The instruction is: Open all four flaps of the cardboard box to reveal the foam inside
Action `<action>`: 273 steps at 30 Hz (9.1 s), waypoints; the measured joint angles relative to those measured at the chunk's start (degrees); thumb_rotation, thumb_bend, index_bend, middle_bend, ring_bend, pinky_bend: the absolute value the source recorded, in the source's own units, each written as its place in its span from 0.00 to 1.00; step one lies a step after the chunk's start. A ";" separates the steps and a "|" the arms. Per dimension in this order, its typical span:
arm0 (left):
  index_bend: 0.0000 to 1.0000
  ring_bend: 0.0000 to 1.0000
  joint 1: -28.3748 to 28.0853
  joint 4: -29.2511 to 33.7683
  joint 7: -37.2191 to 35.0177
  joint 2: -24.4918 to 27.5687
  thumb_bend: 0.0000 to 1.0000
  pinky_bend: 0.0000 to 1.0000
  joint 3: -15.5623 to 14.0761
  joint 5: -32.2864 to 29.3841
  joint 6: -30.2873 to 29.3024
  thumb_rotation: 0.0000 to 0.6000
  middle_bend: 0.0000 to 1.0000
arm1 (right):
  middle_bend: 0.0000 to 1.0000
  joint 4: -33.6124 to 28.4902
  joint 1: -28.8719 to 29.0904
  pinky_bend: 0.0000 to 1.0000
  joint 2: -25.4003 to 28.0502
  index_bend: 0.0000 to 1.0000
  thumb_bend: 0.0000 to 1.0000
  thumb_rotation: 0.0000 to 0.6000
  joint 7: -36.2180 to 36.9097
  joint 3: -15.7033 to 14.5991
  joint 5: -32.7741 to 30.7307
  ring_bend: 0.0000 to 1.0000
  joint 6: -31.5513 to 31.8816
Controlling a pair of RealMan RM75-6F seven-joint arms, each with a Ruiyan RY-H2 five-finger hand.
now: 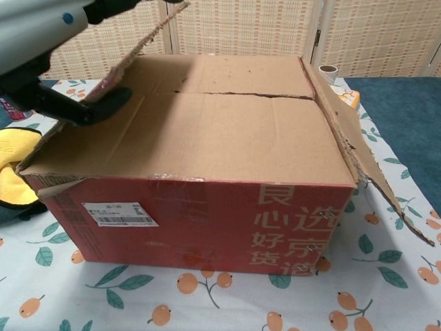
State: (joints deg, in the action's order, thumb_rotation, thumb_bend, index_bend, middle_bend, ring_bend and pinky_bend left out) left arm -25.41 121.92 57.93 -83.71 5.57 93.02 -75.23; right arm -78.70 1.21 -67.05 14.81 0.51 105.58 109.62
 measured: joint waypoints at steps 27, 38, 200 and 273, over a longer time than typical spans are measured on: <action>0.00 0.03 8.96 -2.90 -15.04 13.00 0.52 0.07 1.67 3.15 -13.25 1.00 0.03 | 0.00 -0.42 -0.36 0.00 0.14 0.00 0.38 1.00 -0.24 0.10 -0.16 0.00 -0.11; 0.00 0.03 12.62 -12.48 -28.44 17.70 0.52 0.06 1.88 -2.09 -15.44 1.00 0.03 | 0.00 -1.00 0.79 0.00 -0.50 0.00 0.38 1.00 -1.81 -0.01 -0.68 0.00 -3.89; 0.00 0.01 18.19 -37.46 -69.68 18.69 0.52 0.01 3.49 -11.43 -12.56 1.00 0.02 | 0.00 -21.70 46.55 0.31 5.70 0.00 0.38 1.00 24.61 25.59 -39.39 0.00 -80.09; 0.00 0.01 18.18 -36.78 -65.55 17.98 0.52 0.00 3.73 -12.51 -12.46 1.00 0.01 | 0.00 -56.28 28.77 0.39 29.56 0.00 0.38 1.00 27.89 5.40 7.04 0.00 -48.51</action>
State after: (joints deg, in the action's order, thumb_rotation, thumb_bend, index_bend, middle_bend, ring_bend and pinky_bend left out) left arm -7.23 85.14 -7.62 -65.73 9.30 80.51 -87.69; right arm -134.98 29.98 -37.48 42.70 5.90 112.62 61.11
